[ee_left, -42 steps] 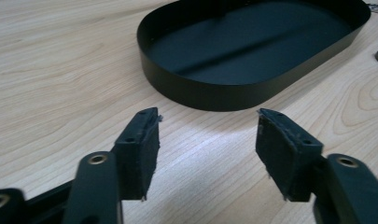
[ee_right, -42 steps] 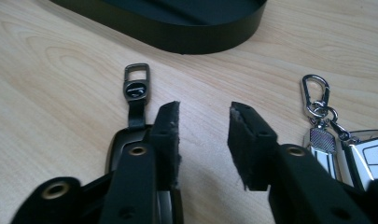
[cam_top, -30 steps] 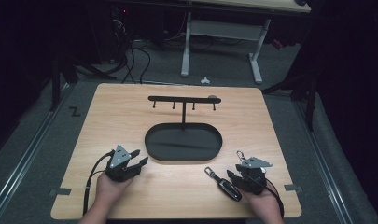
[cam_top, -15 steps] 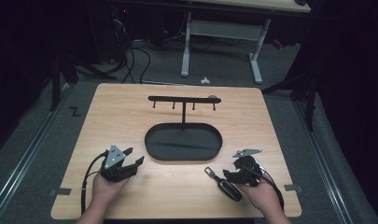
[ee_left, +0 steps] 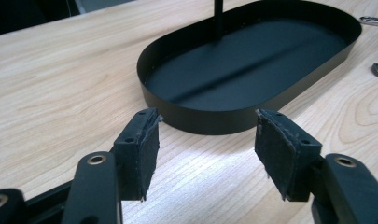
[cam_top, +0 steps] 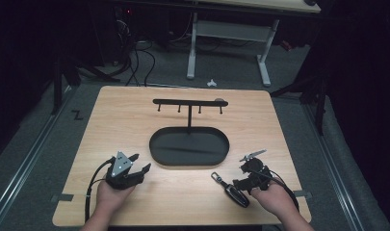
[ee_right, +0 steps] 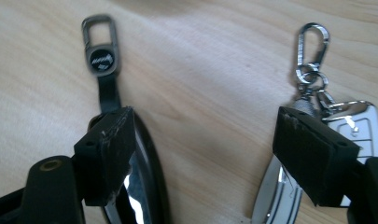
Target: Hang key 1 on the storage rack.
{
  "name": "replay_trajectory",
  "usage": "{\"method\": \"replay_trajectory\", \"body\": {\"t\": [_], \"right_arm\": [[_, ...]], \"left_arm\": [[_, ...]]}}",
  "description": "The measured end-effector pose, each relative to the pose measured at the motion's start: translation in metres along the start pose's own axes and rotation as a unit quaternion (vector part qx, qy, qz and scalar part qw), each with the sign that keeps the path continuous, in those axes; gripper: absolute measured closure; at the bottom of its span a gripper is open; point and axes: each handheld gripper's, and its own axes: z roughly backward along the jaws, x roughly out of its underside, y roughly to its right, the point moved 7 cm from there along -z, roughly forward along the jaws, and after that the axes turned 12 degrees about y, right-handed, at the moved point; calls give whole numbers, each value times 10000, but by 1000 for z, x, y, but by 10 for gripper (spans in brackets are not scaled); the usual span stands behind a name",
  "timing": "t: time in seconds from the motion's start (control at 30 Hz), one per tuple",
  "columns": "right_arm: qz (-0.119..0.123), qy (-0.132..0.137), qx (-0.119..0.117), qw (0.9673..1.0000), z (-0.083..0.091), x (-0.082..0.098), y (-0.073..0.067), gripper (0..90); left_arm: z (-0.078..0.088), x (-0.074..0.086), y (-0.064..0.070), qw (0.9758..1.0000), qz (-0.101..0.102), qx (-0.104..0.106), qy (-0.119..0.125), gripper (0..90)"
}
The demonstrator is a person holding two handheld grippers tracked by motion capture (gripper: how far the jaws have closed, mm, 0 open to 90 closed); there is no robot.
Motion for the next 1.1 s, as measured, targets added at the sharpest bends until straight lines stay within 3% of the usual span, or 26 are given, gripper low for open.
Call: {"method": "replay_trajectory", "body": {"t": [0.23,0.33,0.43,0.5,0.53,0.67,0.8,0.9,0.97,1.1], "right_arm": [[491,-490,-199,9974,-5,-5,-15,216],[759,-758,-292,9938,-10,-11,-26,226],[1011,-861,-445,9901,-16,-16,-34,233],[1018,-935,-491,9892,-18,-16,-37,238],[1140,-1089,-535,9861,-22,-17,-42,240],[1290,-1214,-560,9826,-28,-21,-45,248],[1218,-1347,-598,9815,-33,-24,-43,316],[968,-1406,-692,9829,-35,-26,-44,388],[1044,-1427,-755,9813,-36,-26,-44,446],[1095,-1370,-768,9815,-37,-26,-42,501]], "left_arm": [[-4,3,-1,10000,-27,9,-93,398],[-5,3,-1,9999,-73,15,-95,394],[-4,3,-1,10000,-70,27,-57,390],[-5,3,-1,10000,-68,28,-56,388],[-5,3,-2,10000,-58,36,-69,386],[-6,5,-1,9999,-113,87,-93,381],[-7,5,0,9998,-107,131,-89,382],[-8,5,2,9997,-131,153,-128,381],[-7,5,3,9997,-129,158,-125,379],[-6,5,4,9997,-142,171,-135,377]]}}
